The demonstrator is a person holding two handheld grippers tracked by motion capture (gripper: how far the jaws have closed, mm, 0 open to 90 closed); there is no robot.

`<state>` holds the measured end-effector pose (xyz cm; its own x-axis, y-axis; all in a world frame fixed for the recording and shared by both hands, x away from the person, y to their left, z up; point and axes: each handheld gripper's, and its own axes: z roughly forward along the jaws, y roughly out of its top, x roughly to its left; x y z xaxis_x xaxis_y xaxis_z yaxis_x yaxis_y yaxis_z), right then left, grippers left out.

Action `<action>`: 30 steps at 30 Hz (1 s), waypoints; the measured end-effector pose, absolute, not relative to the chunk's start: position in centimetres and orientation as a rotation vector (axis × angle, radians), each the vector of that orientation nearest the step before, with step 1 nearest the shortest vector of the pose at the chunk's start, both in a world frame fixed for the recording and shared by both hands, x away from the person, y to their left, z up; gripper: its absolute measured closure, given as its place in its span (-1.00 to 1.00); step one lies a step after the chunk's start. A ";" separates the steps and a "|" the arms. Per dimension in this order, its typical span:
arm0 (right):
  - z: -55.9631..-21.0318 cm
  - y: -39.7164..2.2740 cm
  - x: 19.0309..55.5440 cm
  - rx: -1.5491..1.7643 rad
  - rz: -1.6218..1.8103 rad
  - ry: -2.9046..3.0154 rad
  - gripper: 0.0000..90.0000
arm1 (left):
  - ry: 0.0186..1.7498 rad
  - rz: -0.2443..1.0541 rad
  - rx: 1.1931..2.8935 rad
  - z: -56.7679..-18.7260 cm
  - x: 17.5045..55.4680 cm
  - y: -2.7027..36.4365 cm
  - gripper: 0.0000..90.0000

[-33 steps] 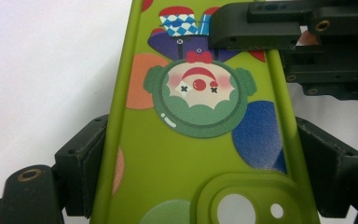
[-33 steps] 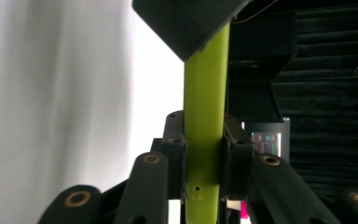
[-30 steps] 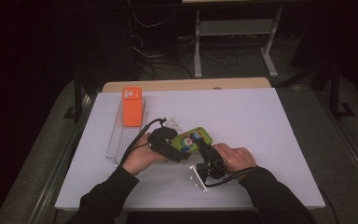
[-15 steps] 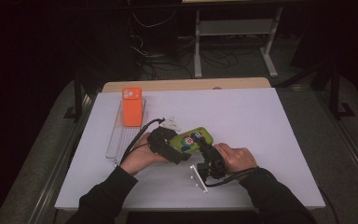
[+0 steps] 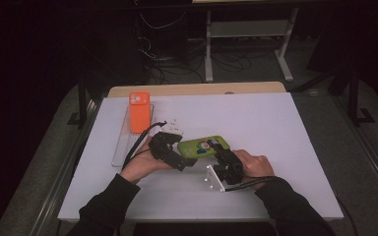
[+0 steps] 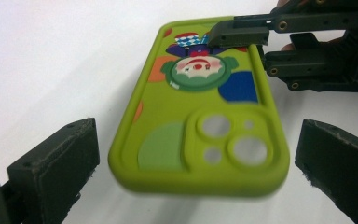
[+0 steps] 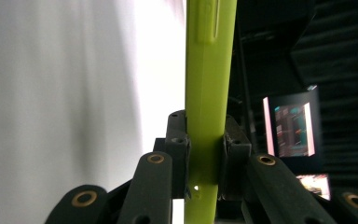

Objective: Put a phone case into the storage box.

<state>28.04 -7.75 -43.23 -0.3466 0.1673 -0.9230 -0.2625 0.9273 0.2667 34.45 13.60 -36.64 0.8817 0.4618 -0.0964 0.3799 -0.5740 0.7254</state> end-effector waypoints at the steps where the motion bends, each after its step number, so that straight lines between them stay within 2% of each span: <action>1: -43.2 -7.9 28.2 -0.043 0.458 1.907 0.69 | 0.611 0.129 2.229 -36.6 34.4 13.6 -1.00; 8: -42.0 -9.3 29.3 0.135 0.591 2.019 0.69 | 0.611 0.150 2.228 -36.5 34.5 13.9 -1.00; 12: -41.5 -9.9 29.7 0.356 0.739 2.111 0.69 | 0.590 0.169 2.234 -36.5 34.7 13.9 -1.00; 30: -40.4 -12.3 32.0 0.972 1.216 2.274 0.69 | 0.656 0.163 2.208 -37.0 34.9 13.7 -1.00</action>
